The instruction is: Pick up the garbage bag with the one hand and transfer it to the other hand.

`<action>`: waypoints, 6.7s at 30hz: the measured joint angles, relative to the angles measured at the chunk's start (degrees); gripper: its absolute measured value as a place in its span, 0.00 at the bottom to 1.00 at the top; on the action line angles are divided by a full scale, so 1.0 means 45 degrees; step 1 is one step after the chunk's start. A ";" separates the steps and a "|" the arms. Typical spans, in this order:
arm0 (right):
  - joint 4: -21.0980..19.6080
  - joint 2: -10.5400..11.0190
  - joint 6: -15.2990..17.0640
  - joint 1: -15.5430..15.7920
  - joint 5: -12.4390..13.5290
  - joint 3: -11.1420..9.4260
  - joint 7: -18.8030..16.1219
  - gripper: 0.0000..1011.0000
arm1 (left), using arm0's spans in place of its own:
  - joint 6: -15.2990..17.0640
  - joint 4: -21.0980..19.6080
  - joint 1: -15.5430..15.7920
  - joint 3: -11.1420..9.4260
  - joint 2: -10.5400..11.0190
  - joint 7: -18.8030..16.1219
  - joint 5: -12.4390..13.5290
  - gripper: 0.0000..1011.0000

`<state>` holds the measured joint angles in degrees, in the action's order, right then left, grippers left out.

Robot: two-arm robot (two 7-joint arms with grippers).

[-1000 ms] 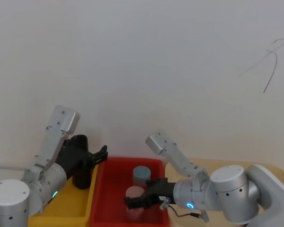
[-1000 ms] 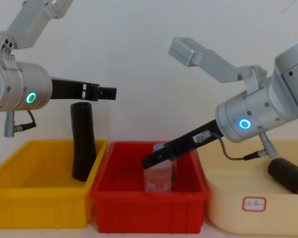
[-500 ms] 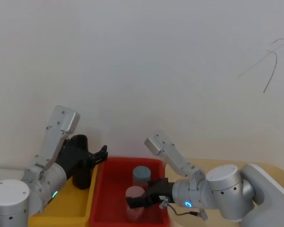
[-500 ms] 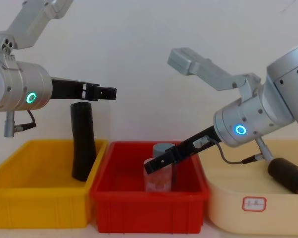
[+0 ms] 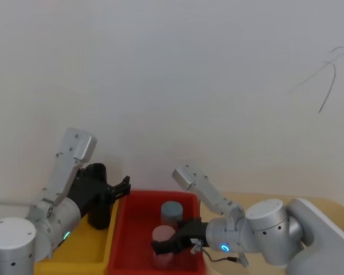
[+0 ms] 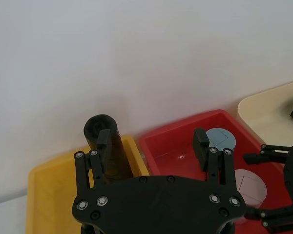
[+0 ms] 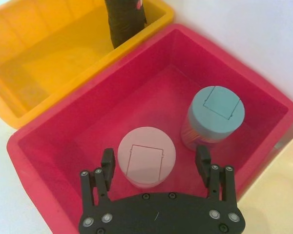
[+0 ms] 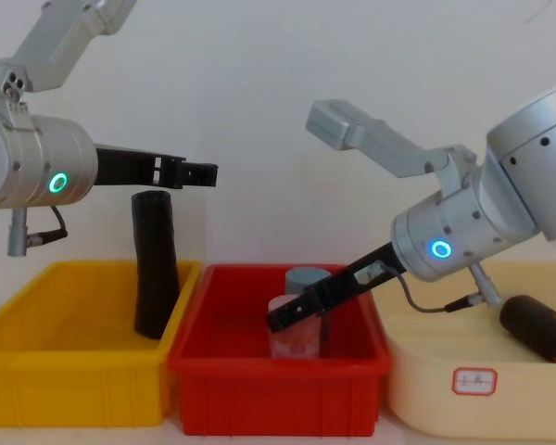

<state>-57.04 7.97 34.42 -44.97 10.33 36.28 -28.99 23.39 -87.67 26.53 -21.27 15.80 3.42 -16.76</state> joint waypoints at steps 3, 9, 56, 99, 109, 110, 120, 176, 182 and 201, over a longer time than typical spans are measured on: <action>0.0103 -0.0047 -0.0012 -0.0045 -0.0061 0.0050 -0.0059 0.99 | 0.0000 0.0000 0.0000 0.0000 -0.0001 0.0000 -0.0001 0.99; 0.0245 -0.0113 -0.0026 -0.0098 -0.0160 0.0115 -0.0109 0.99 | 0.0000 0.0000 0.0000 0.0000 -0.0001 0.0000 -0.0001 0.99; 0.0180 -0.0142 0.0058 -0.0026 -0.0330 -0.0210 -0.0089 0.66 | 0.0000 0.0000 0.0000 0.0000 -0.0001 0.0000 -0.0001 0.99; -0.5094 0.1801 0.1852 0.1708 0.1409 -0.3878 0.1630 0.66 | 0.0000 0.0001 0.0000 -0.0001 0.0000 0.0000 -0.0001 0.99; -0.5374 0.2249 0.2275 0.2192 0.1261 -0.4241 0.2232 0.66 | 0.0000 0.0001 0.0000 0.0000 -0.0001 0.0000 -0.0001 0.99; -0.5339 0.2305 0.2335 0.2278 0.1219 -0.4255 0.2289 0.66 | 0.0000 0.0000 0.0000 0.0000 0.0000 0.0000 -0.0001 0.99; -0.4976 0.2493 0.2592 0.2810 0.1054 -0.4292 0.2451 0.66 | 0.0000 0.0001 0.0000 0.0000 -0.0001 0.0000 -0.0001 0.99; -0.6750 0.1912 -0.0026 0.4625 0.0095 -0.5264 0.4457 0.99 | 0.0000 0.0001 0.0000 -0.0001 -0.0001 0.0000 -0.0001 0.99; -0.7138 0.1592 -0.1004 0.5146 -0.0232 -0.5265 0.5021 0.99 | 0.0000 0.0001 0.0000 -0.0001 -0.0001 0.0000 -0.0001 0.99; -0.7629 0.1101 -0.2296 0.5932 -0.0751 -0.5156 0.5796 0.99 | 0.0000 0.0001 0.0000 0.0000 0.0000 0.0000 -0.0001 0.99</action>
<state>-91.37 12.93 24.09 -18.28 6.95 13.08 -2.91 23.39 -87.66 26.53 -21.27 15.80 3.42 -16.76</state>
